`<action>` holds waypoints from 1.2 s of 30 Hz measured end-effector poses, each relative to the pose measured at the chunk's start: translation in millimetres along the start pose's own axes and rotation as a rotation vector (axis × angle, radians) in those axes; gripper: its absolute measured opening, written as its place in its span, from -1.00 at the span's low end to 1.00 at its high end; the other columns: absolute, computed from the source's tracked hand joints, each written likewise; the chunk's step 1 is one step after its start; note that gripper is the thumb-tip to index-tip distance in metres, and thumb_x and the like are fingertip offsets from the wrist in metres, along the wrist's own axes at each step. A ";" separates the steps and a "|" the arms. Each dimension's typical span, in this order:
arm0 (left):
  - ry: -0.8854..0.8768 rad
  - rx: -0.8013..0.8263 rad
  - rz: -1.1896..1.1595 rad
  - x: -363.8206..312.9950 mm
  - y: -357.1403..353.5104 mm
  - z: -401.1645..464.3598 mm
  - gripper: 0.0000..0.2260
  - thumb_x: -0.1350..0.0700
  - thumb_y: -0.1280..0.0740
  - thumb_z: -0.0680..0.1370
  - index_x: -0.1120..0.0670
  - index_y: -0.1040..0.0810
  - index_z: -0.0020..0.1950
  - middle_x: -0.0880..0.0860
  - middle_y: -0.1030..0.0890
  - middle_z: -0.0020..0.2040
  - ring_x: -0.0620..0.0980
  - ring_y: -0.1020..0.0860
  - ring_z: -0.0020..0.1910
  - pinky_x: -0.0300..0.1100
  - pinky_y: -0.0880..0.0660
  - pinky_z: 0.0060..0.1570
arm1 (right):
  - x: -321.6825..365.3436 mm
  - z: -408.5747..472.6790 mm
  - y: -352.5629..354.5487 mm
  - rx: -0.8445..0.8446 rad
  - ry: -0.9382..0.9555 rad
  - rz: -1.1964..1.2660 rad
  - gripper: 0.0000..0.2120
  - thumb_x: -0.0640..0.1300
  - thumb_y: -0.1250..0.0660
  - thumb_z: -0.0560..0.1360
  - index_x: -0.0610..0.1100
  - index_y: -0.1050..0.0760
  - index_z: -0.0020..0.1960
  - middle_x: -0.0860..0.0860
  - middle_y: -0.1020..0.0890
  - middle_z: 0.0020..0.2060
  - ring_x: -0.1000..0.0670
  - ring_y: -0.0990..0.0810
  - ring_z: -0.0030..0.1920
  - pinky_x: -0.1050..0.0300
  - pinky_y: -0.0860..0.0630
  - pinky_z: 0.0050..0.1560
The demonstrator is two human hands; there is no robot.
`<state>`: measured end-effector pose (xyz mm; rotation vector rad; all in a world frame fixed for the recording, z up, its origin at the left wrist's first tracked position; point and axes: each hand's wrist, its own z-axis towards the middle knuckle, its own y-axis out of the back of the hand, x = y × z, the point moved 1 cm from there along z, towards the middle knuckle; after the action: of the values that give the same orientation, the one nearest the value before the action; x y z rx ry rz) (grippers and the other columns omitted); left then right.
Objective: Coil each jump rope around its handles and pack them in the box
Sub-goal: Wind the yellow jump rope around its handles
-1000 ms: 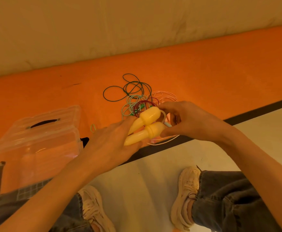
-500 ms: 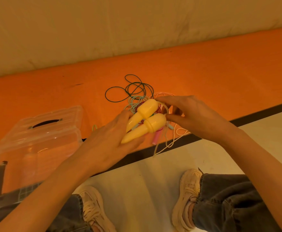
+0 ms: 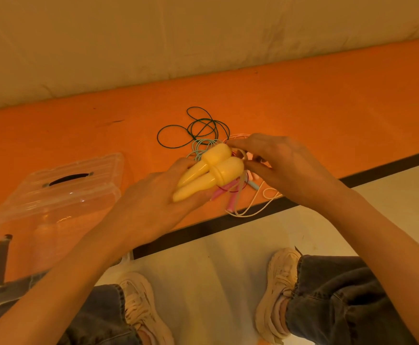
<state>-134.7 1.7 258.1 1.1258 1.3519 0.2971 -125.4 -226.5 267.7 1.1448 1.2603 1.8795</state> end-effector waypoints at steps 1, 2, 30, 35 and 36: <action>0.017 0.008 -0.065 0.4 0.0 1.3 -0.54 -0.46 -0.14 0.41 -0.29 -0.31 0.23 -0.12 -0.53 -0.23 -0.20 -0.49 -0.30 -0.19 -0.36 -0.36 | 1.0 0.5 1.1 -0.051 0.020 -0.008 -0.63 -0.12 -0.25 0.54 -0.10 -0.48 0.33 -0.02 -0.65 0.04 -0.04 -0.62 -0.09 0.01 -0.54 -0.24; 0.028 0.017 -0.126 0.7 0.1 2.4 -0.55 -0.44 -0.17 0.38 -0.29 -0.34 0.19 -0.13 -0.54 -0.22 -0.21 -0.50 -0.29 -0.18 -0.37 -0.34 | 1.8 1.1 2.8 -0.090 0.034 -0.010 -0.64 -0.06 -0.20 0.54 -0.11 -0.51 0.29 -0.01 -0.66 0.02 -0.04 -0.63 -0.11 0.03 -0.53 -0.28; -0.125 -0.123 -0.185 -10.6 -18.1 5.5 -0.58 -0.40 -0.18 0.42 -0.24 -0.37 0.17 -0.24 -0.49 -0.07 -0.22 -0.50 -0.17 -0.33 -0.38 -0.32 | -11.0 -4.3 21.5 0.008 -0.346 0.664 -0.92 -0.21 -0.36 0.49 -0.14 -0.57 -0.02 -0.02 -0.66 -0.20 0.17 -0.64 -0.24 0.29 -0.56 -0.21; -0.134 -0.127 -0.326 -16.5 -22.3 7.3 -0.65 -0.34 -0.19 0.44 -0.20 -0.38 0.12 -0.27 -0.46 -0.12 -0.27 -0.45 -0.22 -0.44 -0.34 -0.28 | -5.9 -3.5 25.8 -0.013 -0.319 0.913 -0.85 -0.31 -0.28 0.52 -0.32 -0.51 0.07 -0.04 -0.63 -0.17 0.21 -0.62 -0.25 0.39 -0.50 -0.22; -0.131 -0.108 -0.360 -17.3 -24.9 7.4 -0.65 -0.33 -0.20 0.46 -0.18 -0.39 0.12 -0.26 -0.46 -0.16 -0.26 -0.44 -0.25 -0.43 -0.33 -0.30 | -5.4 -3.5 25.8 -0.004 -0.320 0.947 -0.84 -0.30 -0.27 0.52 -0.33 -0.51 0.08 -0.05 -0.63 -0.16 0.20 -0.62 -0.24 0.38 -0.50 -0.21</action>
<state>-143.3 -26.6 248.2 0.7805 1.3752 0.0329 -126.4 -242.1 289.3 2.1840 0.5402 2.1511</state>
